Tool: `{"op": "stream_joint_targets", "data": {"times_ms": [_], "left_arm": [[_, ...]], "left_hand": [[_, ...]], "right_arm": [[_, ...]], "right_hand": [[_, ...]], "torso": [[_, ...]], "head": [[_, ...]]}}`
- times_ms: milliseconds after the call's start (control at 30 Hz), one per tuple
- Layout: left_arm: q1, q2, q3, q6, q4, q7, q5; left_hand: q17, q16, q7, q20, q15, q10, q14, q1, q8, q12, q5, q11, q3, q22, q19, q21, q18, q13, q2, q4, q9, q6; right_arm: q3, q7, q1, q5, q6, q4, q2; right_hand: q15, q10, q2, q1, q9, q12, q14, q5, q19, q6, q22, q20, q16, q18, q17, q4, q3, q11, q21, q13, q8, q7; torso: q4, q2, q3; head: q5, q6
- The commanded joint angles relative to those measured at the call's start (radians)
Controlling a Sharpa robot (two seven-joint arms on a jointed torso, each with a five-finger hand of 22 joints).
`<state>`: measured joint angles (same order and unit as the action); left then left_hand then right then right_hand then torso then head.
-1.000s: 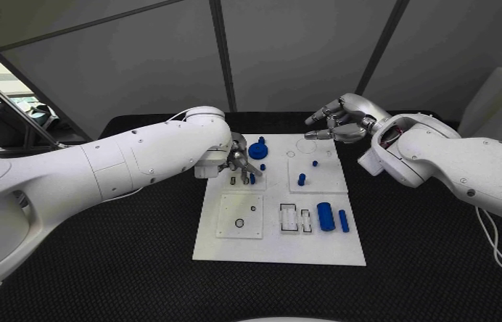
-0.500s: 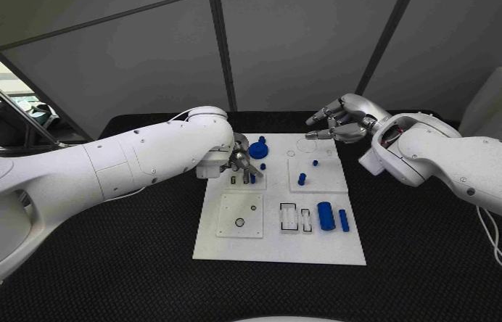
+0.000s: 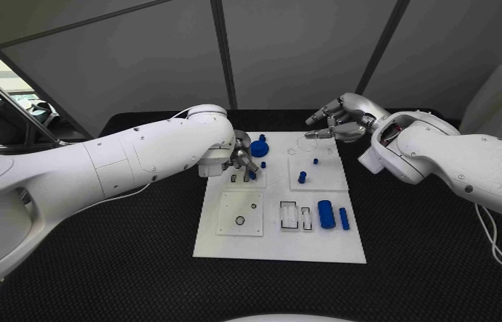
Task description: Assemble the parts on the task board
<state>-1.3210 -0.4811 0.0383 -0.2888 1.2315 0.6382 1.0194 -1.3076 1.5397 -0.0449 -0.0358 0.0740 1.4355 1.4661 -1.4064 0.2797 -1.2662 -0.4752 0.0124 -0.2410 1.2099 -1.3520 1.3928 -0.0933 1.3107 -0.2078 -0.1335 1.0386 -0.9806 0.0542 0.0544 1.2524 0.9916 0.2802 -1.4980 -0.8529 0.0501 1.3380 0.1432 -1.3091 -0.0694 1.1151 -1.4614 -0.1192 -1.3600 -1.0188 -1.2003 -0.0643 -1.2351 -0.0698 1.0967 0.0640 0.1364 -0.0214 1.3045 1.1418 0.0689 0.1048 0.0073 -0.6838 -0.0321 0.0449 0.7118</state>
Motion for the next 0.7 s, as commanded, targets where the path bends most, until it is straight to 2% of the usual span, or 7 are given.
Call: {"op": "stream_joint_targets", "data": {"times_ms": [33, 100, 300, 367, 400, 500, 700], "left_arm": [[-0.001, -0.006, 0.0, 0.022, 0.005, -0.019, -0.043], [-0.001, -0.01, 0.0, 0.024, 0.009, -0.021, -0.049], [-0.001, -0.033, 0.0, 0.042, 0.034, -0.026, -0.057], [-0.001, -0.046, 0.0, 0.057, 0.049, -0.028, -0.058], [-0.001, -0.052, 0.0, 0.065, 0.056, -0.028, -0.058], [-0.001, -0.075, 0.0, 0.101, 0.084, -0.028, -0.059], [0.005, -0.127, 0.0, 0.179, 0.149, -0.029, -0.053]], "left_hand": [[-0.232, 0.001, 0.004, 0.004, 0.007, 0.004, 0.092, -0.043, -0.009, -0.007, -0.061, 0.013, 0.021, 0.002, 0.002, -0.006, 0.017, 0.136, -0.008, 0.015, 0.009, 0.006], [-0.232, 0.001, 0.003, 0.004, 0.008, 0.003, 0.092, -0.066, -0.015, -0.003, -0.079, 0.013, 0.047, 0.002, 0.003, -0.006, 0.017, 0.136, -0.004, 0.034, 0.015, 0.01], [-0.234, 0.003, -0.003, 0.001, 0.004, 0.006, 0.093, -0.067, -0.029, 0.006, -0.069, 0.007, 0.161, 0.009, 0.002, -0.006, 0.018, 0.137, 0.028, 0.057, 0.045, 0.007], [-0.236, 0.005, -0.007, -0.001, 0.006, 0.011, 0.094, -0.019, -0.04, 0.008, -0.065, -0.001, 0.276, 0.017, 0.0, -0.005, 0.018, 0.142, 0.077, 0.059, 0.072, -0.002], [-0.237, 0.005, -0.005, -0.002, 0.003, 0.012, 0.094, -0.012, -0.043, 0.008, -0.067, 0.004, 0.303, 0.019, -0.001, -0.004, 0.018, 0.143, 0.083, 0.061, 0.077, -0.004], [-0.239, 0.007, -0.002, -0.003, 0.004, 0.017, 0.095, 0.046, -0.053, 0.01, -0.064, 0.002, 0.435, 0.027, -0.004, -0.003, 0.02, 0.148, 0.14, 0.073, 0.107, -0.012], [-0.244, 0.012, -0.003, 0.0, 0.004, 0.026, 0.097, 0.119, -0.059, 0.005, -0.066, 0.004, 0.575, 0.04, -0.012, 0.0, 0.021, 0.156, 0.185, 0.092, 0.144, -0.027]], "right_arm": [[0.001, 0.004, 0.002, 0.004, -0.019, 0.003, 0.002], [0.001, 0.006, 0.002, 0.004, -0.022, 0.005, 0.003], [0.001, 0.008, 0.002, 0.007, -0.029, 0.011, 0.006], [0.001, 0.008, 0.002, 0.007, -0.03, 0.012, 0.006], [0.001, 0.008, 0.002, 0.007, -0.03, 0.013, 0.006], [0.001, 0.008, 0.002, 0.008, -0.031, 0.015, 0.006], [0.0, 0.006, 0.002, 0.01, -0.032, 0.02, 0.004]], "right_hand": [[-0.001, 0.0, -0.005, 0.001, 0.001, -0.002, -0.006, -0.005, -0.004, 0.007, 0.001, 0.002, 0.006, -0.016, 0.001, -0.006, 0.001, -0.002, -0.003, -0.001, -0.005, 0.003], [-0.001, 0.0, -0.005, 0.001, 0.001, -0.002, -0.006, -0.005, -0.004, 0.007, 0.001, 0.002, 0.006, -0.016, 0.001, -0.006, 0.001, -0.002, -0.003, -0.001, -0.005, 0.003], [-0.001, 0.0, -0.005, 0.001, 0.001, -0.002, -0.006, -0.005, -0.004, 0.007, 0.001, 0.002, 0.006, -0.016, 0.001, -0.006, 0.001, -0.002, -0.003, -0.001, -0.005, 0.003], [-0.001, 0.0, -0.005, 0.001, 0.001, -0.002, -0.006, -0.005, -0.004, 0.007, 0.001, 0.002, 0.006, -0.016, 0.001, -0.006, 0.001, -0.002, -0.003, -0.001, -0.005, 0.003], [-0.001, 0.0, -0.005, 0.001, 0.001, -0.002, -0.006, -0.005, -0.004, 0.007, 0.001, 0.002, 0.006, -0.016, 0.001, -0.006, 0.001, -0.002, -0.003, -0.001, -0.005, 0.003], [-0.001, 0.0, -0.006, 0.0, 0.001, -0.003, -0.007, -0.006, -0.004, 0.007, 0.001, 0.002, 0.007, -0.016, 0.0, -0.008, 0.002, -0.002, -0.004, -0.003, -0.005, 0.003], [-0.001, -0.001, -0.005, 0.001, 0.001, -0.003, -0.006, -0.006, -0.004, 0.007, 0.002, 0.002, 0.009, -0.016, -0.002, -0.008, 0.002, -0.002, -0.004, -0.003, -0.005, 0.003]], "torso": [[0.0006, 0.001, 0.0004], [0.0008, 0.001, 0.0004], [0.0009, 0.001, -0.0002], [0.0019, 0.001, -0.0007], [0.0024, 0.001, -0.0007], [0.0038, 0.002, -0.0009], [0.0037, 0.002, -0.0018]], "head": [[-0.001, 0.001], [0.0, 0.003], [0.001, 0.003], [0.001, 0.002], [0.001, 0.002], [0.002, 0.004], [0.007, 0.007]]}}
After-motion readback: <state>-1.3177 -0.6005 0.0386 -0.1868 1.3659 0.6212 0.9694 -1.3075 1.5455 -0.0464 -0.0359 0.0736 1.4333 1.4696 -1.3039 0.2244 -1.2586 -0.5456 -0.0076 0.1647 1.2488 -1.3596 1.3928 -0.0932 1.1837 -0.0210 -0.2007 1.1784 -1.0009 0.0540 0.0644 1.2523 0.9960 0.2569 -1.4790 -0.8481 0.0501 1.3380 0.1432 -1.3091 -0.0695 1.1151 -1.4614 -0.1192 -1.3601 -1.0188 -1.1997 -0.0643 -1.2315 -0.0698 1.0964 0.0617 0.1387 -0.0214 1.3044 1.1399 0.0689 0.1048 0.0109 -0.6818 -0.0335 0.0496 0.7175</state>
